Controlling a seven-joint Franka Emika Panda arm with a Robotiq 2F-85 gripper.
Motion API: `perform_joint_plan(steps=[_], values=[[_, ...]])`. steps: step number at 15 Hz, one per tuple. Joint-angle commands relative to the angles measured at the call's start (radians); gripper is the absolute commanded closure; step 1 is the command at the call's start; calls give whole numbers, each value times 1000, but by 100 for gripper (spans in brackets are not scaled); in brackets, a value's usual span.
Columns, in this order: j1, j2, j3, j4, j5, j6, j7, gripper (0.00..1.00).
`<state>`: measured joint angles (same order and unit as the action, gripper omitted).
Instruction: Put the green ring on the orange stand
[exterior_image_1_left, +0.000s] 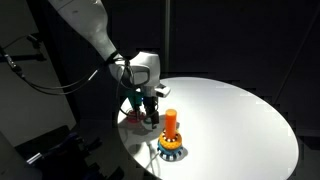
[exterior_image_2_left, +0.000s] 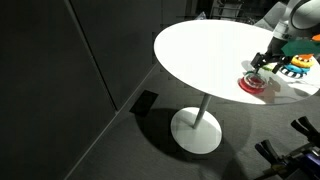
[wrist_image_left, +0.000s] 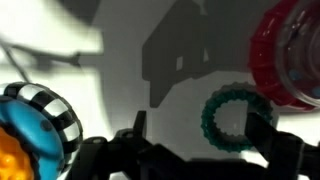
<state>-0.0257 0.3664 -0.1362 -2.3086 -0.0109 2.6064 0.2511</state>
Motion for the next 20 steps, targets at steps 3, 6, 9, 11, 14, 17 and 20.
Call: perform_joint_plan(steps=[3,6,9,11,14,17,20], values=[[10,29,-16,38,-10,-27,25,0],[9,37,-17,42,-9,-25,22,0],[9,41,-17,43,-8,-23,21,0],[9,43,-17,43,-8,-24,21,0],[11,45,-17,44,-9,-26,23,0],[13,47,-18,45,-10,-27,24,0],[14,46,-19,45,-11,-27,24,20]])
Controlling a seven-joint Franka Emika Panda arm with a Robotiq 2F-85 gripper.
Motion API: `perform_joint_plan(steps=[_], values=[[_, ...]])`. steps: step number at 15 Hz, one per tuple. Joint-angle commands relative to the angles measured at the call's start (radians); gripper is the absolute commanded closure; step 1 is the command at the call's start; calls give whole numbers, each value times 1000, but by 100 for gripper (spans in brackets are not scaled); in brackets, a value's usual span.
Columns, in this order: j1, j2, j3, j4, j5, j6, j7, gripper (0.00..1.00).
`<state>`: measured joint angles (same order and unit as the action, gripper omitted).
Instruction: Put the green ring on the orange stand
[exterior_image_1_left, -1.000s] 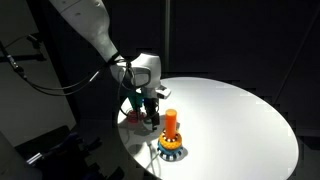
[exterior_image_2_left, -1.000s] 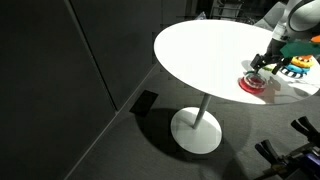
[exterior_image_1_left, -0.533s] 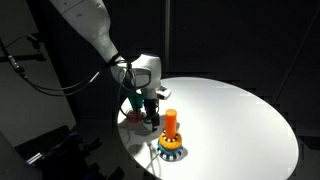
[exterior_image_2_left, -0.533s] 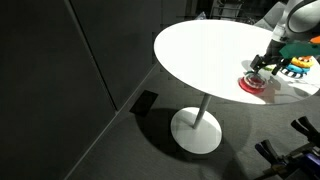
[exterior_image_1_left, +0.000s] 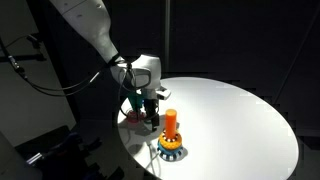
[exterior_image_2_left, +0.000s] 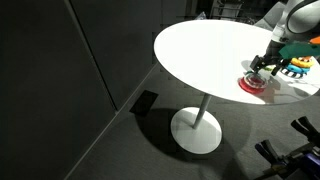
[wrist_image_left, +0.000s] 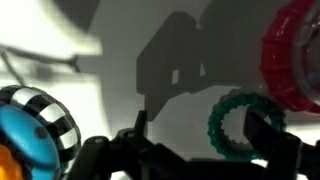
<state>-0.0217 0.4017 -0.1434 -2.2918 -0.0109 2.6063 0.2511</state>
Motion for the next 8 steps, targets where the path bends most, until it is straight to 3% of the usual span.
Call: perform_joint_plan(steps=[1,5,8], values=[[10,10,-13,28,-11,-27,25,29],[15,8,-14,33,-13,-29,26,42],[15,5,-16,33,-13,-29,29,68]])
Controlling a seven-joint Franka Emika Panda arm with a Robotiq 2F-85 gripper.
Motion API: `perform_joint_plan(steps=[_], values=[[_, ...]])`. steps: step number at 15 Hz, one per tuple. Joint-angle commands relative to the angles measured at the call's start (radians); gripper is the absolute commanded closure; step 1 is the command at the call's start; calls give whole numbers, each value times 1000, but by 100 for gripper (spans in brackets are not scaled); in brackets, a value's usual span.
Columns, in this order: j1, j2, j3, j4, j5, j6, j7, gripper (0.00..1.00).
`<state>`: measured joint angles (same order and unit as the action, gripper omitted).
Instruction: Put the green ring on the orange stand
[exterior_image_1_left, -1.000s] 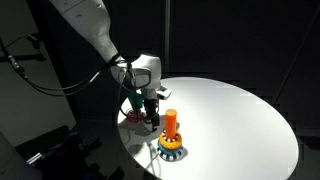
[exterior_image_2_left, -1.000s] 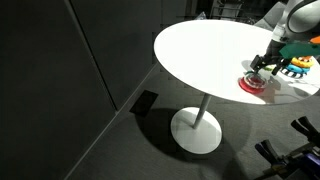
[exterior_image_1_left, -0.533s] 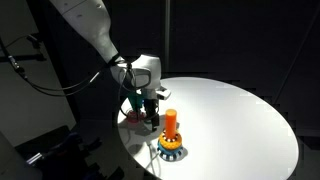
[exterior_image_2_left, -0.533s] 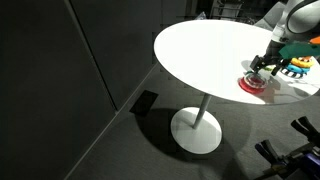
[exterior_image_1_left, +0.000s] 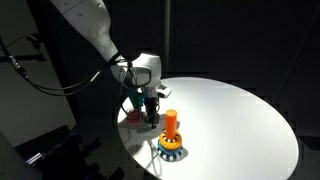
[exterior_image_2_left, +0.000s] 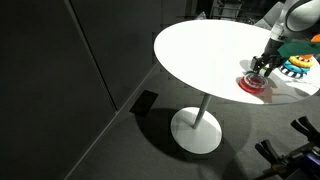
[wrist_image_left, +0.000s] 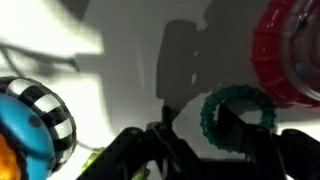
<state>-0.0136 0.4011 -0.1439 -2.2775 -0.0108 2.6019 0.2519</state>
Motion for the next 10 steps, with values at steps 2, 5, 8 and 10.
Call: perform_joint_plan(steps=[2,5,8,10], values=[[10,-2,-18,17,-16,-27,33,84],[11,-22,-17,13,-17,-36,31,99],[8,-45,-17,6,-13,-53,25,94],[8,-69,-20,3,-16,-76,25,95]])
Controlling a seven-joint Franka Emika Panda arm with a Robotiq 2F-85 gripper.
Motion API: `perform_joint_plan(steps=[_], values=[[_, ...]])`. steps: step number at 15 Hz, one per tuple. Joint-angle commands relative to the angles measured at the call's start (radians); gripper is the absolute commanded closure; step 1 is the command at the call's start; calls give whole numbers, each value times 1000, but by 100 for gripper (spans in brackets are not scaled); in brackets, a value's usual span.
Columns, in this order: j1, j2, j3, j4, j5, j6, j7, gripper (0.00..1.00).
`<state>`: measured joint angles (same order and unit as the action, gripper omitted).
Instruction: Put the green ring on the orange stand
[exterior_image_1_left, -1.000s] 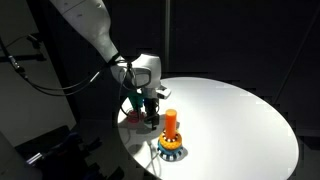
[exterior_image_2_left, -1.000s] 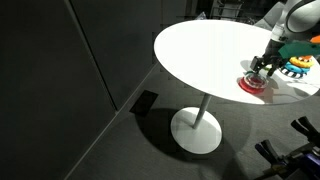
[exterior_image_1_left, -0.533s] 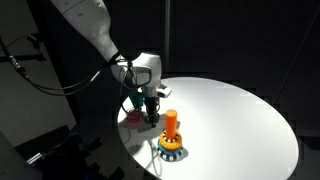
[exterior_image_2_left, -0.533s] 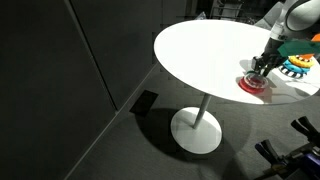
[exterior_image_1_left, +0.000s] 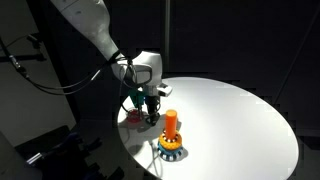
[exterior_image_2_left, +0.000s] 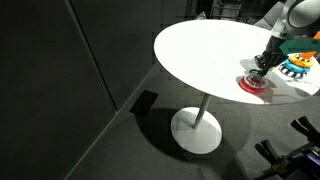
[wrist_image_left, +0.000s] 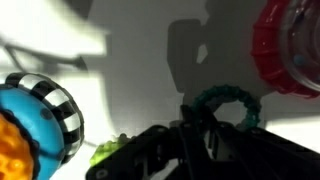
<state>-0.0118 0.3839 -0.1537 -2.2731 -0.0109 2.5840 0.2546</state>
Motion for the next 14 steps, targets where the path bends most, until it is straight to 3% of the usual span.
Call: perform_joint_plan(steps=[1,14], values=[[8,-69,-15,-3,-24,-77,27,95],[-43,-332,-17,-5,-167,-361,20,94]])
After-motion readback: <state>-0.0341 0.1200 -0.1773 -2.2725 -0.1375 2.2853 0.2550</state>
